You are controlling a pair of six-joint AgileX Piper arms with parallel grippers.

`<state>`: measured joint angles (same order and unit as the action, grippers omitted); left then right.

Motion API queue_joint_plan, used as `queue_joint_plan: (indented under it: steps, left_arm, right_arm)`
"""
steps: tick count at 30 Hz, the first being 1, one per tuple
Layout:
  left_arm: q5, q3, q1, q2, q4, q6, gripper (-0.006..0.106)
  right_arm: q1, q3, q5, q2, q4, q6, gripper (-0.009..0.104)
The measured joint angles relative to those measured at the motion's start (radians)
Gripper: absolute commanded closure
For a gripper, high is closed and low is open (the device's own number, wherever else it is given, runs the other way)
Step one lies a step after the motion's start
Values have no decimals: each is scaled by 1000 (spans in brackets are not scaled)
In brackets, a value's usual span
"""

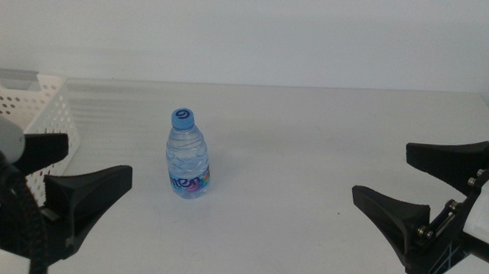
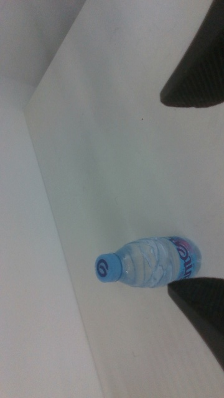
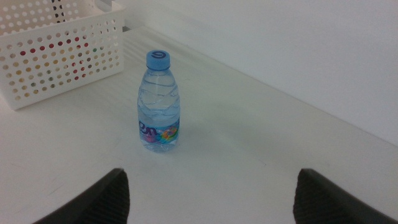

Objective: Use arms to grab the bottles and put them into the dustbin to the left of the table.

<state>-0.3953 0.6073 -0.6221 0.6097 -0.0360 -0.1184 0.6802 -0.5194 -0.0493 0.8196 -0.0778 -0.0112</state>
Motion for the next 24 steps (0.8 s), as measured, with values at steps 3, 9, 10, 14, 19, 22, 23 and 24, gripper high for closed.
queue_joint_plan:
  steps: [3,9,10,14,19,22,23,24]
  left_arm:
    - [11,0,0,0,-14,0,10]
    - [13,1,0,0,-45,0,10]
    - [13,4,0,0,-55,0,10]
    - [13,44,0,26,-130,-29,10]
    - [15,133,0,139,-263,-149,10]
    - [15,178,1,204,-347,-207,10]
    - [16,191,6,220,-366,-221,10]
    - [19,207,17,239,-384,-236,10]
  right_arm:
    - [0,0,0,0,0,0,25]
    - [0,0,0,0,0,0,25]
    - [0,0,0,0,0,0,25]
    - [0,0,0,0,0,3,25]
    - [0,0,-1,0,0,3,25]
    - [0,0,-1,0,0,5,25]
    - [0,0,-1,0,0,6,25]
    - [0,0,-1,0,0,11,25]
